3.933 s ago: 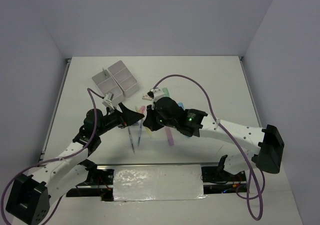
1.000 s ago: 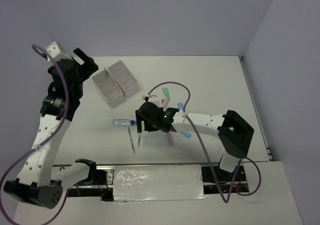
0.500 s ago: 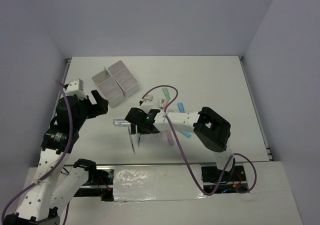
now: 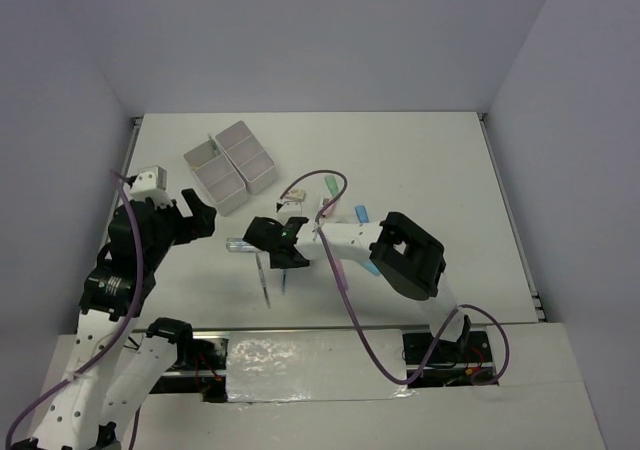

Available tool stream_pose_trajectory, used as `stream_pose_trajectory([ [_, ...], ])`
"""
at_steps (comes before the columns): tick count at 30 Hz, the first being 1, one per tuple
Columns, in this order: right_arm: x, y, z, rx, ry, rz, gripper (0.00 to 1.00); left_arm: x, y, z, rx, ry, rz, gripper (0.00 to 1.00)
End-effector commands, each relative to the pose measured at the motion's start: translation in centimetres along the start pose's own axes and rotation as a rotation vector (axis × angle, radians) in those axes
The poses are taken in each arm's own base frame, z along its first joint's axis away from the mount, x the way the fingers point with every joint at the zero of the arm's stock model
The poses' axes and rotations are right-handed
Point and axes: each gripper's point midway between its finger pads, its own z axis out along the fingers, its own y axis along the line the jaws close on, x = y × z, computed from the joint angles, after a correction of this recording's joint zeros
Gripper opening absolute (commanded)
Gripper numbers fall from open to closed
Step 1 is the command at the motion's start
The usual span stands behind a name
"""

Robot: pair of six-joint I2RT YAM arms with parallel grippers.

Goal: Sort the stationery into containers
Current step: Pick up the pen from the center of the board.

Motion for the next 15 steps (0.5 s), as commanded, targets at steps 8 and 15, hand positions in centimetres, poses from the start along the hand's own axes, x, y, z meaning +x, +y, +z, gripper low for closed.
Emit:
stream_pose_trajectory([
  [8,3.9,-3.4,-0.1,0.004,0.086,-0.070,0.36,-0.9,-0.4,0.4,0.007,-0.010,0.033,0.99],
  [15,6.2,-5.6,-1.1,-0.063,0.123,-0.131,0.12,0.8,-2.3,1.4,0.108,0.082,0.024,0.99],
])
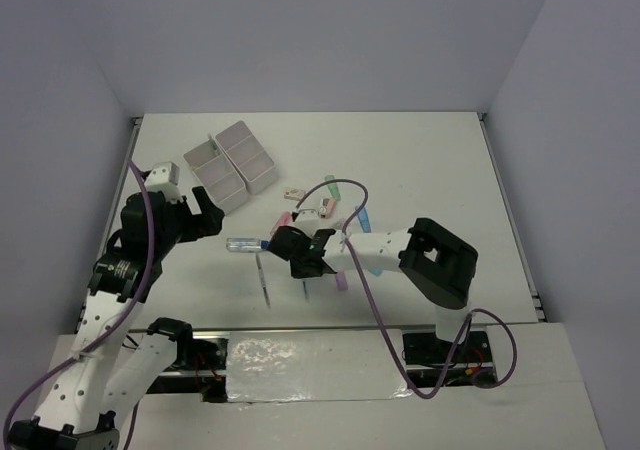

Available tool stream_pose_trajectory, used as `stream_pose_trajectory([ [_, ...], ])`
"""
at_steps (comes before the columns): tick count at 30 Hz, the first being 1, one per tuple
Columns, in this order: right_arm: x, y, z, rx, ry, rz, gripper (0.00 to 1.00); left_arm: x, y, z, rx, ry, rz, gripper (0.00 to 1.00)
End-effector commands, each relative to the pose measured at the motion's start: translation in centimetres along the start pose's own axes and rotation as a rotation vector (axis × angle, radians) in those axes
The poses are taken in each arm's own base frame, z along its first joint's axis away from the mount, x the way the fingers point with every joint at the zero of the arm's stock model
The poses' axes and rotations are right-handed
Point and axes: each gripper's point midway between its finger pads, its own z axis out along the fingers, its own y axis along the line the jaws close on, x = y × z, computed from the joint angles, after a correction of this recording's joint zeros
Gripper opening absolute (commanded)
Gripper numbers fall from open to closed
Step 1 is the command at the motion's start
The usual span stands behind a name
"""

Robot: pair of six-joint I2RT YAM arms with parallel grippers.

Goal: Sort the stationery into containers
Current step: Pick up the pen from the center of the board, then place the pen in the storage box.

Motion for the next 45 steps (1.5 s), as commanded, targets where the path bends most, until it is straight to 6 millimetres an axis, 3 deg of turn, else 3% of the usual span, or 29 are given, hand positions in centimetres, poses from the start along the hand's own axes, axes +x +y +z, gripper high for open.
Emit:
stream_pose_trajectory([
  [1,4.4,-1.6,-0.3,-0.047,0.136,-0.114,0.11,-0.5,-3.1,0.2,0.155,0.011,0.015,0.99],
  [3,3.6,-0.6,-1.3,-0.152,0.094,-0.152,0.08,1.7,-5.3,0.4,0.289,0.104,-0.017,0.99],
  [4,3.4,-0.5,-1.6,-0.177,0.075,-0.158,0.08,1.8,-6.5,0.7,0.349,0.108,-0.067,0.99],
  [5,2.8,-0.6,-2.0,-0.186,0.055,-0.158,0.08,4.4,-7.5,0.9,0.435,0.179,-0.098,0.99],
  [6,1.7,-0.2,-3.1,-0.217,0.015,-0.175,0.08,5.2,-8.2,1.0,0.481,0.190,-0.120,0.99],
  [11,-2.1,-0.1,-6.2,-0.255,-0.122,-0.197,0.08,7.1,-11.0,1.6,0.602,0.211,-0.172,0.99],
  [15,-5.0,0.1,-9.9,-0.315,-0.227,-0.174,0.08,6.9,-13.1,0.8,0.715,0.202,-0.205,0.99],
  [20,-6.8,0.9,-13.6,-0.446,-0.324,-0.113,0.09,6.1,-15.1,-0.4,0.829,0.183,-0.227,0.99],
  [26,-8.6,2.2,-19.9,-0.705,-0.445,-0.037,0.11,5.3,-16.3,-0.6,0.862,0.179,-0.282,0.99],
  [34,-9.1,2.8,-22.1,-0.794,-0.482,-0.039,0.11,3.7,-18.7,-1.2,0.960,0.154,-0.326,0.95],
  [39,-9.0,3.3,-21.7,-0.791,-0.469,-0.051,0.12,3.8,-20.3,-1.5,0.995,0.172,-0.322,0.82],
  [43,-9.0,3.4,-21.4,-0.782,-0.467,-0.058,0.12,4.0,-21.2,-1.7,1.014,0.181,-0.309,0.46],
  [44,-9.3,3.3,-21.4,-0.772,-0.477,-0.054,0.12,4.1,-21.2,-1.6,1.006,0.187,-0.306,0.30],
  [45,-9.3,3.2,-21.2,-0.764,-0.477,-0.054,0.13,3.9,-21.3,-1.5,1.003,0.184,-0.302,0.22],
])
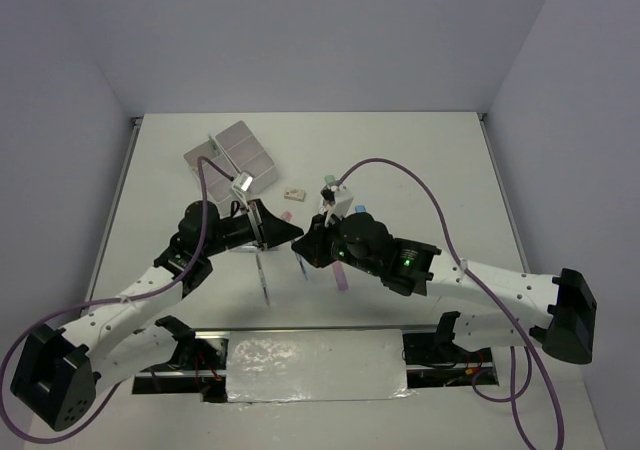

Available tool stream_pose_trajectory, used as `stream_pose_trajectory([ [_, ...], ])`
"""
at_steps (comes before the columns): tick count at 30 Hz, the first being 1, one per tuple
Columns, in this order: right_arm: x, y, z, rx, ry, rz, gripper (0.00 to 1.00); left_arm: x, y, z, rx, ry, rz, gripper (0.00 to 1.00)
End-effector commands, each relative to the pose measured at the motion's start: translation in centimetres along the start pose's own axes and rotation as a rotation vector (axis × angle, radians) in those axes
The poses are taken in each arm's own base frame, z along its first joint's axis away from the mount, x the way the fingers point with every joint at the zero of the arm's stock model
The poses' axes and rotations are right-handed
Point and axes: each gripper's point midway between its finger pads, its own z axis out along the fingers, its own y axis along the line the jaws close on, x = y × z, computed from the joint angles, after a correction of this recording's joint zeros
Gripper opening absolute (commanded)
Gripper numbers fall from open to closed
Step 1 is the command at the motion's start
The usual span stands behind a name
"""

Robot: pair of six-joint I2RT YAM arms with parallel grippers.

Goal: Sort the stationery into containers
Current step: Place the pen in the storage box.

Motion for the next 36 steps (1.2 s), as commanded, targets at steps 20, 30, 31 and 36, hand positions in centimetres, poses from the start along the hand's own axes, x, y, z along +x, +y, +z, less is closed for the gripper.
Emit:
stream_pose_trajectory([
  [20,-3.8,-7.1,-11.1,0.242,-0.240,-0.005,1.00,-25.3,7.8,-10.8,-1.258,-0.810,0.421,0.01],
  [30,-2.7,-7.6,-12.0,0.228,-0.211,-0.031,1.00,-34.8,13.3,-13.5,-1.391,-1.043,0.481,0.07],
  [31,-2.8,-7.5,-11.9,0.223,-0.215,-0.036,1.00,-35.2,13.4,-13.3,-1.387,-1.048,0.483,0.07],
  [36,-2.3,-6.7,-10.4,0.194,-0.170,-0.092,1.00,-35.1,15.7,-12.9,-1.417,-1.092,0.494,0.12],
])
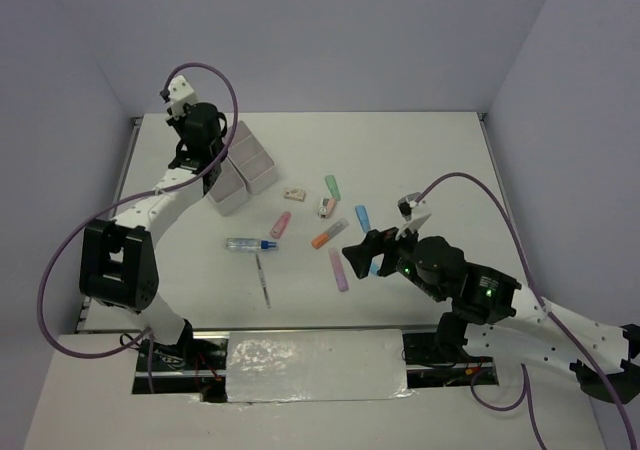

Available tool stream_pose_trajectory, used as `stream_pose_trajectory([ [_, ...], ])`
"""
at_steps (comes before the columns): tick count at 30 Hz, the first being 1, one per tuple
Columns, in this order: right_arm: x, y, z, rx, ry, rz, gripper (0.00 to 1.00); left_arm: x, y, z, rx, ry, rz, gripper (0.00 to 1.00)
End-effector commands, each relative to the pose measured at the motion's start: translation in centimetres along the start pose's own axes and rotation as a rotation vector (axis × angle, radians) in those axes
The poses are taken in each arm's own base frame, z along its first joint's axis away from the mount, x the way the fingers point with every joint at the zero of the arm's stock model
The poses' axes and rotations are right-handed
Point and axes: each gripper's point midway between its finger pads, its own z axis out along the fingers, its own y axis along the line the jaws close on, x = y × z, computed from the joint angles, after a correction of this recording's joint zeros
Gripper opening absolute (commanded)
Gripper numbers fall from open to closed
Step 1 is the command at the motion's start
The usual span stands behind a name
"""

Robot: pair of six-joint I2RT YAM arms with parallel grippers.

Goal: Sort the stationery into containers
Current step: Place the pen in the storage box, then pick up the pen from the center of the board.

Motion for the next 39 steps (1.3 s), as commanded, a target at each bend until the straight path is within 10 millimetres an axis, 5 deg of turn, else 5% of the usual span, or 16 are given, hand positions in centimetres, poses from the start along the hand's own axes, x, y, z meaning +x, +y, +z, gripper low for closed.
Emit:
stream_pose_trajectory([
  [1,-0.3,1.3,0.6,-0.049,0.006,-0.034,1.00,-2.5,-0.1,0.7,-0.033,-0.132,-0.071,0.13],
  [10,-0.8,2.8,1.2,-0.106,0.013,-0.070,1.00,1.5,0.7,1.6,-0.064,-0.124,-0.035,0.32],
  [13,-0.7,3.0,1.7,-0.107,0.018,-0.079,1.00,2.4,0.6,1.6,-0.058,-0.093,-0.038,0.49],
  [17,0.5,3.3,3.4,-0.100,0.060,-0.092,1.00,0.7,1.7,0.3,-0.082,-0.085,-0.130,0.91],
  [19,1.8,3.3,5.0,-0.086,0.094,-0.107,1.00,0.1,2.6,-0.5,-0.105,-0.061,-0.158,0.95],
  [21,2.4,3.7,6.5,-0.072,0.126,-0.119,1.00,-3.8,2.9,-1.7,-0.114,-0.064,-0.223,0.99],
  [22,4.9,3.0,8.2,-0.011,0.218,-0.139,1.00,-4.7,2.9,-2.2,-0.108,-0.040,-0.231,0.99],
  [23,4.1,3.8,9.1,0.007,0.230,-0.127,1.00,-3.8,3.6,-3.5,-0.104,0.065,-0.188,0.99],
  [24,5.0,3.9,10.0,0.029,0.274,-0.136,0.99,-6.4,2.8,-4.3,-0.065,0.083,-0.225,0.99],
  [25,7.7,3.3,11.5,0.080,0.365,-0.155,0.97,-6.6,2.5,-5.1,-0.025,0.130,-0.211,0.99],
  [29,9.1,5.0,15.2,0.120,0.433,-0.116,0.91,-6.5,2.1,-10.5,0.205,0.329,-0.146,0.99],
  [30,9.9,5.0,15.7,0.138,0.464,-0.123,0.89,-4.4,2.2,-12.1,0.261,0.416,-0.111,0.99],
  [31,12.0,4.8,16.6,0.171,0.517,-0.136,0.85,-5.0,3.0,-13.7,0.304,0.415,-0.117,0.99],
  [32,11.4,5.8,17.5,0.171,0.512,-0.130,0.83,-4.3,3.2,-14.5,0.342,0.434,-0.106,0.99],
  [33,13.7,5.0,17.9,0.217,0.576,-0.162,0.77,-1.8,3.5,-15.6,0.385,0.491,-0.081,0.99],
  [39,17.6,6.6,19.9,0.251,0.655,-0.218,0.71,1.9,8.1,-20.1,0.460,0.532,0.000,0.99],
])
